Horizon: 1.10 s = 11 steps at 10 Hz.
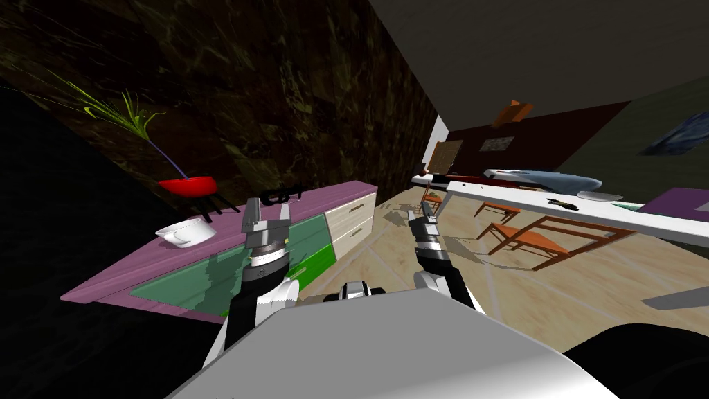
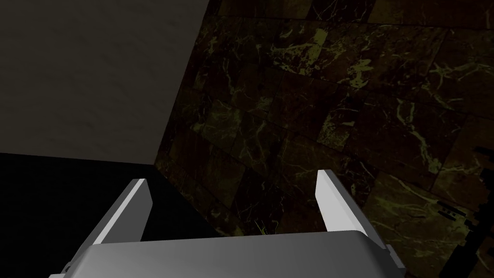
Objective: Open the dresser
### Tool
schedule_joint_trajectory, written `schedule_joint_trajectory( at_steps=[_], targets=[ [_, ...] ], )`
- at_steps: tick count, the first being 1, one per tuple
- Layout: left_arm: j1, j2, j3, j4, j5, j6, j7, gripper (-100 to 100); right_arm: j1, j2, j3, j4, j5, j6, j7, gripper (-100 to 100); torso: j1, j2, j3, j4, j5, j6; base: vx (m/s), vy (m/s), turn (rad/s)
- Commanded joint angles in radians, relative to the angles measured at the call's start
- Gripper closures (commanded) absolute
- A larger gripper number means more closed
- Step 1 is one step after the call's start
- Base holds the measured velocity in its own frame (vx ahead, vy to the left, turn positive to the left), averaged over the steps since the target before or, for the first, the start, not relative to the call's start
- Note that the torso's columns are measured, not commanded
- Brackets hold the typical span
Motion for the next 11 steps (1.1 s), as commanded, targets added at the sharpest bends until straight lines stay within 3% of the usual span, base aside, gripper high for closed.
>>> schedule_joint_trajectory(
  at_steps=[1,5,11],
  targets=[
    [-0.005,0.076,0.005,0.031,0.005,0.002,0.001,-100,0.0,0.0,0.0,0.0,0.0,0.0,0.0,0,-0.001,0.008,-0.02,0.009,0.0,0.0,0.054,-0.071,0.032],
    [-0.018,0.146,0.028,0.114,0.023,0.012,0.008,-100,0.0,0.0,0.0,0.0,0.0,0.0,0.0,0,-0.002,0.013,-0.025,0.014,-0.001,0.0,0.103,-0.106,0.043],
    [-0.042,0.177,0.07,0.27,0.059,0.03,0.021,-100,0.0,0.0,0.0,0.0,0.0,0.0,0.0,0,0.0,0.012,-0.026,0.014,0.0,0.0,0.13,-0.142,0.058]
  ],
)
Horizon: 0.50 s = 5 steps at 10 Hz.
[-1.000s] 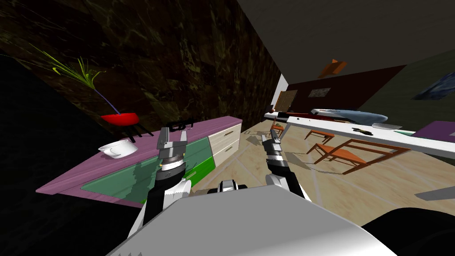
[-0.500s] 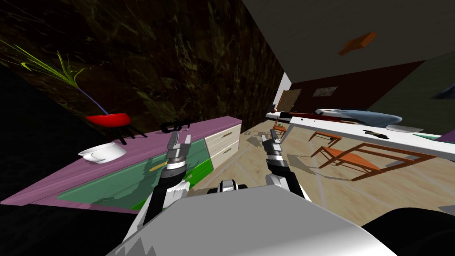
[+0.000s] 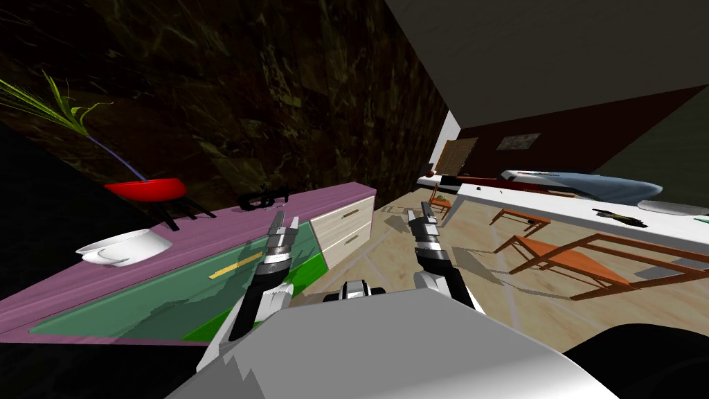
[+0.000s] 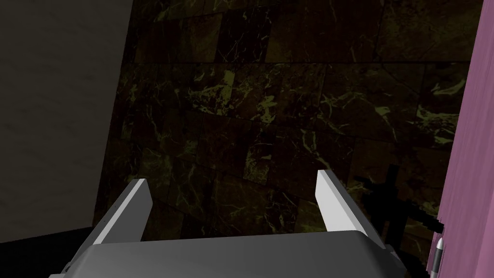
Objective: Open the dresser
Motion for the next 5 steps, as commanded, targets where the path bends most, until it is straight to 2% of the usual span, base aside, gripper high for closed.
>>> schedule_joint_trajectory(
  at_steps=[1,2,4,5],
  targets=[
    [-0.009,0.002,0.017,0.066,0.014,0.008,0.005,-100,0.0,0.0,0.0,0.0,0.0,0.0,0.0,0,-0.001,0.0,0.0,0.0,0.0,0.0,0.15,-0.159,0.057],
    [-0.009,0.002,0.017,0.066,0.014,0.008,0.005,-100,0.0,0.0,0.0,0.0,0.0,0.0,0.0,0,0.0,0.001,0.001,0.0,0.0,0.0,0.087,-0.083,0.018],
    [-0.016,0.001,0.03,0.114,0.025,0.014,0.009,-100,0.0,0.0,0.0,0.0,0.0,0.0,0.0,0,0.004,0.006,0.004,0.002,0.001,0.0,0.058,-0.077,0.038],
    [-0.023,0.0,0.042,0.159,0.036,0.019,0.013,-100,0.0,0.0,0.0,0.0,0.0,0.0,0.0,0,0.001,0.004,0.003,0.001,0.0,0.0,0.133,-0.157,0.088]
  ],
)
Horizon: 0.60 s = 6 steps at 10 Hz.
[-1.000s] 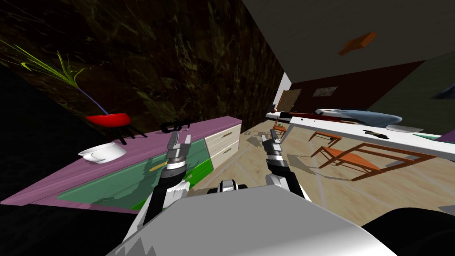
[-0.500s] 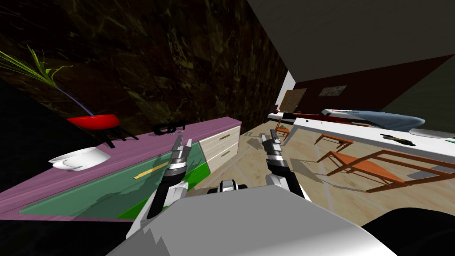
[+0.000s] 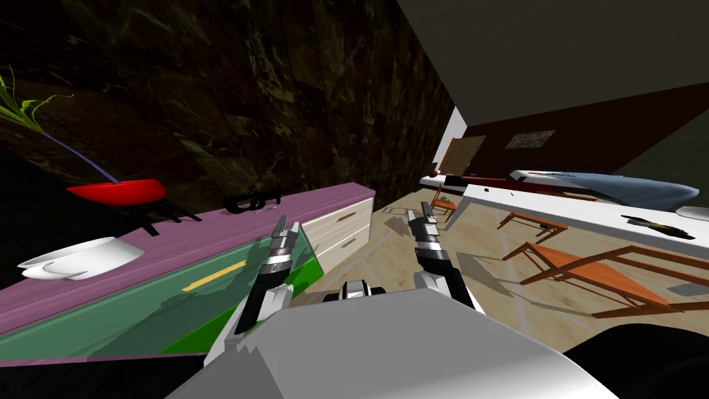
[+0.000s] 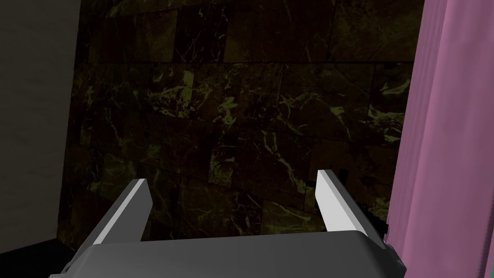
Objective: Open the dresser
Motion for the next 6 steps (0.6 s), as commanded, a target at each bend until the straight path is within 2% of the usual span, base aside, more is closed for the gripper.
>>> schedule_joint_trajectory(
  at_steps=[1,6],
  targets=[
    [-0.007,-0.002,0.022,0.07,0.018,0.015,0.007,-100,0.0,0.0,0.0,0.0,0.0,0.0,0.0,0,-0.005,-0.005,-0.003,-0.001,-0.001,0.0,0.172,-0.192,0.074],
    [-0.022,-0.002,0.051,0.175,0.043,0.026,0.016,-100,0.0,0.0,0.0,0.0,0.0,0.0,0.0,0,0.0,0.0,0.0,0.0,0.0,0.0,0.108,-0.136,0.047]
  ],
)
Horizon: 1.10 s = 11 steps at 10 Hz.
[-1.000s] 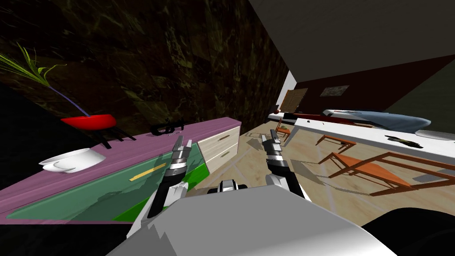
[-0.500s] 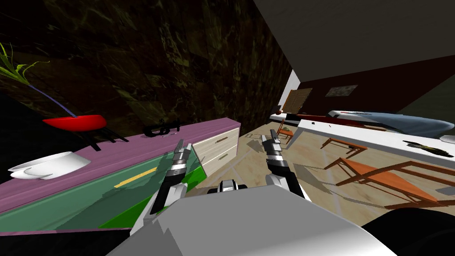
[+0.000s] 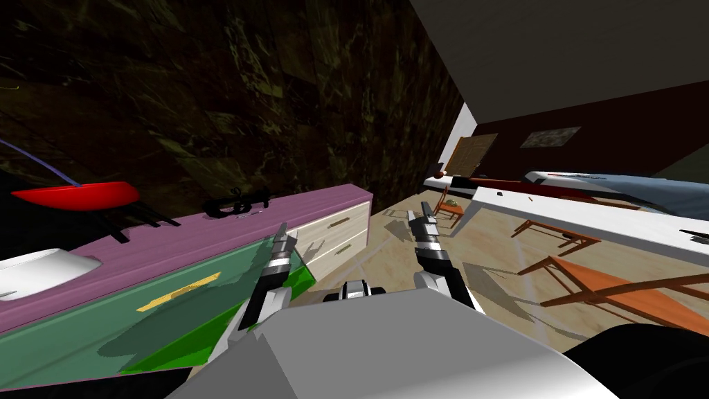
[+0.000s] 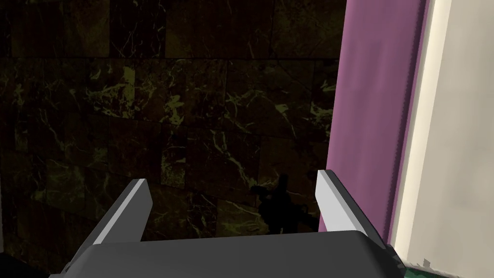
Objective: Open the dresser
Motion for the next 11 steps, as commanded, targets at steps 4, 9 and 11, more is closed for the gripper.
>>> schedule_joint_trajectory(
  at_steps=[4,9,11],
  targets=[
    [-0.011,-0.001,0.028,0.096,0.024,0.014,0.008,-100,0.0,0.0,0.0,0.0,0.0,0.0,0.0,0,0.001,-0.002,-0.002,-0.001,0.0,0.0,0.098,-0.106,0.038],
    [-0.03,-0.009,0.066,0.226,0.055,0.028,0.02,-100,0.0,0.0,0.0,0.0,0.0,0.0,0.0,0,-0.001,-0.005,-0.003,-0.001,-0.001,0.0,0.114,-0.156,0.064],
    [-0.038,-0.022,0.081,0.278,0.068,0.033,0.025,-100,0.0,0.0,0.0,0.0,0.0,0.0,0.0,0,0.0,-0.003,-0.002,-0.001,0.0,0.0,0.133,-0.176,0.058]
  ],
)
